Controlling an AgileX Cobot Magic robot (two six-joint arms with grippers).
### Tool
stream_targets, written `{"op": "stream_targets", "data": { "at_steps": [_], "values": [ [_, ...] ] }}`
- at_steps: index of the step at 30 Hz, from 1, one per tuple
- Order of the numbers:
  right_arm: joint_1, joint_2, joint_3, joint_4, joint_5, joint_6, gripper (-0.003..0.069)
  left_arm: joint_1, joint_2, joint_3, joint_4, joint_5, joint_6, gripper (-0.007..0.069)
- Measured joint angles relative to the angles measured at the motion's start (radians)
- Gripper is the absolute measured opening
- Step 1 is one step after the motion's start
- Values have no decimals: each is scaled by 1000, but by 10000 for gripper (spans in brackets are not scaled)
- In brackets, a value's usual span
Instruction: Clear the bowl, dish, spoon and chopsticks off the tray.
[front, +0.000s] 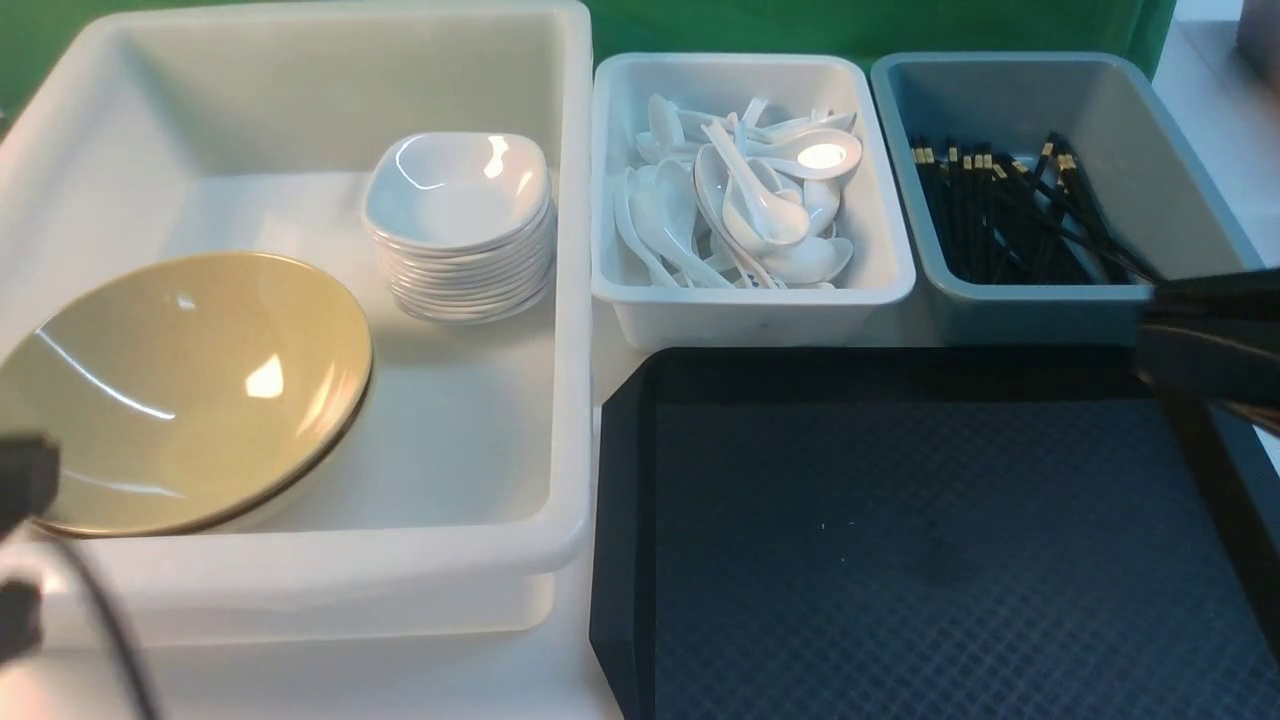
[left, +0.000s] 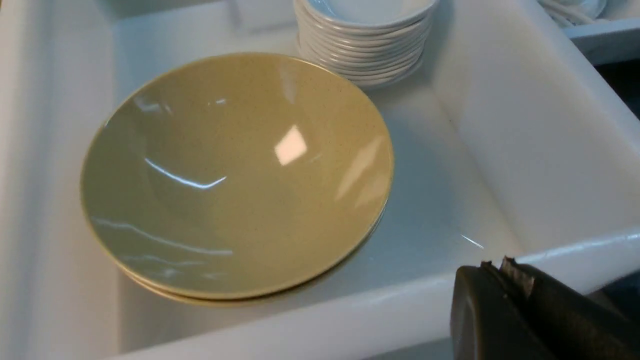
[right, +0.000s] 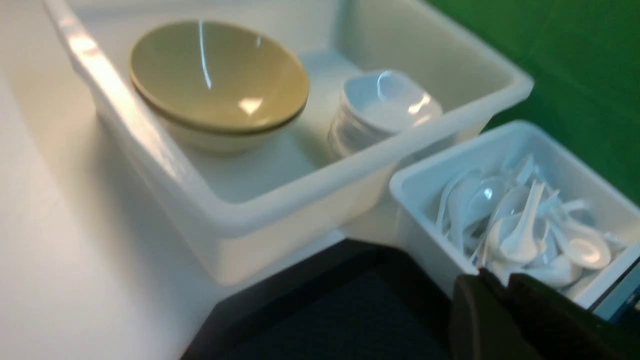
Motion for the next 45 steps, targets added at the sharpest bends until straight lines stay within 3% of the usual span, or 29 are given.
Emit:
{"op": "stream_targets", "data": {
  "at_steps": [9,13,24,38,42,45],
  "values": [
    [0,-176,180,7,-214,3,112,0,-344,194,84,-20,-24,-10],
    [0,-181,195,7,-234,18,115,0,-398,204,97,-27,-27,-10],
    [0,-183,195,8,-109,31,127,0,-405,205,97,-27,-31,-8],
    [0,-185,200,4,-117,31,135,0,-405,205,97,-27,-31,-8],
    [-4,-208,239,-71,-193,30,132,0,-405,205,97,-27,-31,-8],
    [-43,-243,299,-150,-269,63,83,0,-405,205,97,-27,-31,-8]
  ]
}}
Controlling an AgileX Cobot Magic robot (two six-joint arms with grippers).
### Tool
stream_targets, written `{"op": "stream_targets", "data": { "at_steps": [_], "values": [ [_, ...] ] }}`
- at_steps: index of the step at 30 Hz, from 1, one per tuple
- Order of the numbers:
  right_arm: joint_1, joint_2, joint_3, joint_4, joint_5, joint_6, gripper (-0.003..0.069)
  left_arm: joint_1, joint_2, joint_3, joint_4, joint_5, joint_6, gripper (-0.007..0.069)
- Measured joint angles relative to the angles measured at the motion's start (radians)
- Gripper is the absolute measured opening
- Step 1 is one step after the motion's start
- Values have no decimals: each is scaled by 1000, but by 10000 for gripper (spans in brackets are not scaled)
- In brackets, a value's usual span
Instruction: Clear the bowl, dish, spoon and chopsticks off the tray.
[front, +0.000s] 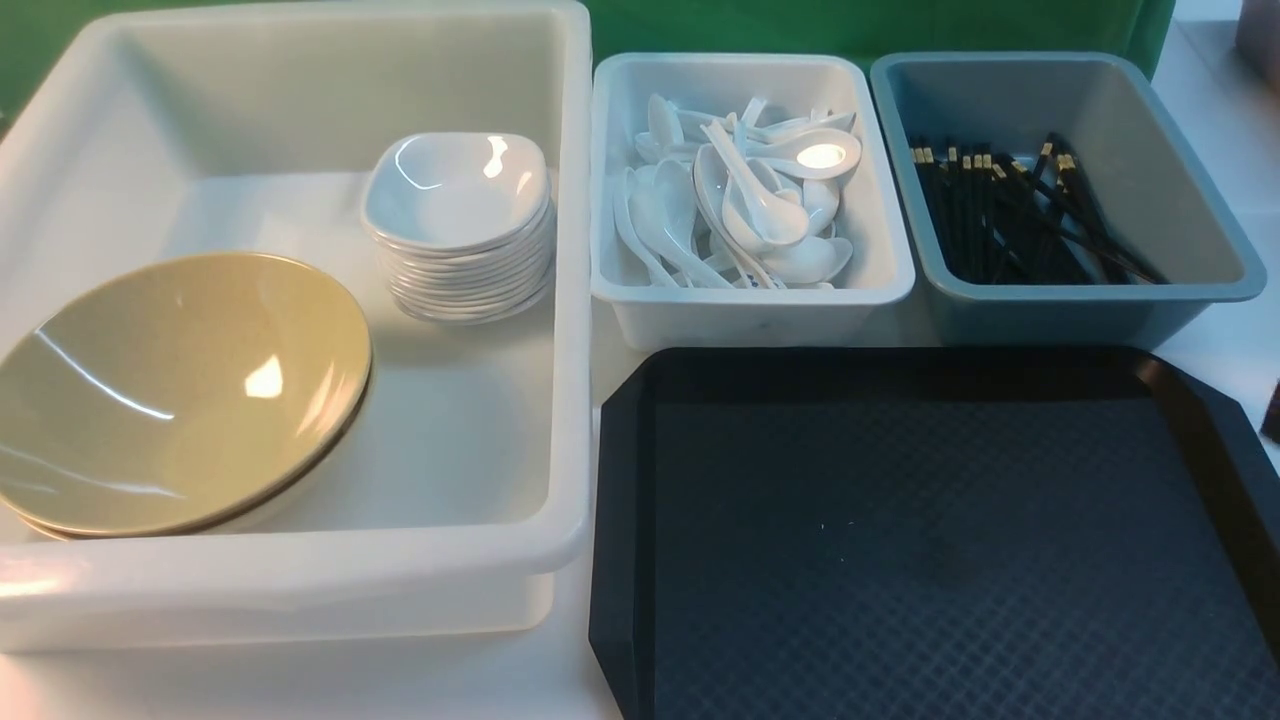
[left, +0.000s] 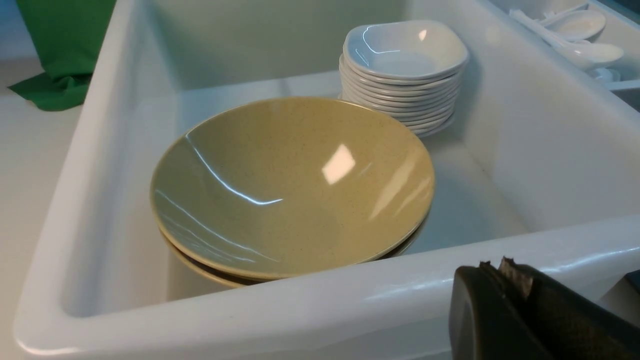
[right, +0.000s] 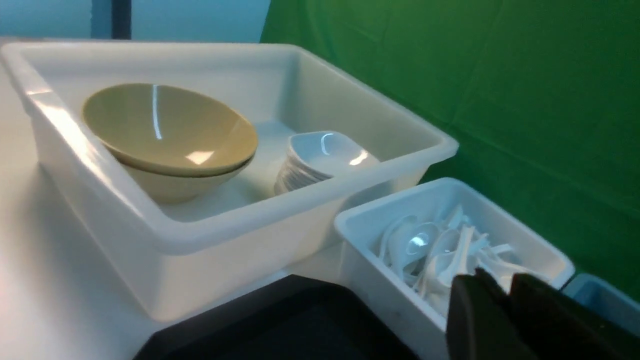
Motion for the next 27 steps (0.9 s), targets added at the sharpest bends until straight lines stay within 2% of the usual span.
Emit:
{"op": "stream_targets", "data": {
  "at_steps": [1,2,8,9,10,15,19,24,27],
  "values": [
    [-11,-6,11,-10,-13,8,73,0,0,0,0,0,0,-8],
    [-73,-36,60,-34,-74,46,39,0,0,0,0,0,0,-8],
    [-380,-172,279,-54,-236,189,33,0,0,0,0,0,0,-8],
    [-380,-178,287,-54,-239,189,33,0,0,0,0,0,0,-8],
    [-483,-232,357,-55,-258,241,33,0,0,0,0,0,0,-8],
    [-662,-384,529,-57,-233,364,31,0,0,0,0,0,0,-8],
    [-715,-427,573,-57,-157,391,31,0,0,0,0,-2,0,-8],
    [-721,-431,575,-62,13,400,31,0,0,0,0,-3,0,-8],
    [-721,-431,575,-62,27,407,31,0,0,0,0,-3,0,-8]
  ]
}}
